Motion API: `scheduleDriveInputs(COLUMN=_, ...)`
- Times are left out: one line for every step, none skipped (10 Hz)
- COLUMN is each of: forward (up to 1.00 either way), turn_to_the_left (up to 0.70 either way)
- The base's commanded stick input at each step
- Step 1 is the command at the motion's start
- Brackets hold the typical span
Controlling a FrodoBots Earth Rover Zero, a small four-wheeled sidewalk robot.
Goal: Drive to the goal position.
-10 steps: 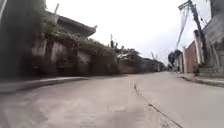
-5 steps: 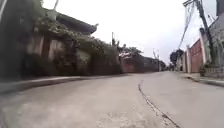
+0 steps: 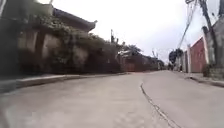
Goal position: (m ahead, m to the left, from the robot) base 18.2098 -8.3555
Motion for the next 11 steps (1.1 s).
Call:
scheduleDriveInputs(forward=0.85, turn_to_the_left=0.00)
scheduleDriveInputs(forward=0.85, turn_to_the_left=0.00)
scheduleDriveInputs(forward=0.85, turn_to_the_left=0.00)
scheduleDriveInputs(forward=0.85, turn_to_the_left=0.00)
scheduleDriveInputs(forward=0.85, turn_to_the_left=-0.19)
scheduleDriveInputs(forward=0.85, turn_to_the_left=-0.30)
scheduleDriveInputs(forward=0.85, turn_to_the_left=-0.34)
scheduleDriveInputs(forward=0.85, turn_to_the_left=-0.14)
scheduleDriveInputs(forward=0.85, turn_to_the_left=0.00)
scheduleDriveInputs(forward=0.85, turn_to_the_left=0.00)
scheduleDriveInputs(forward=0.85, turn_to_the_left=0.00)
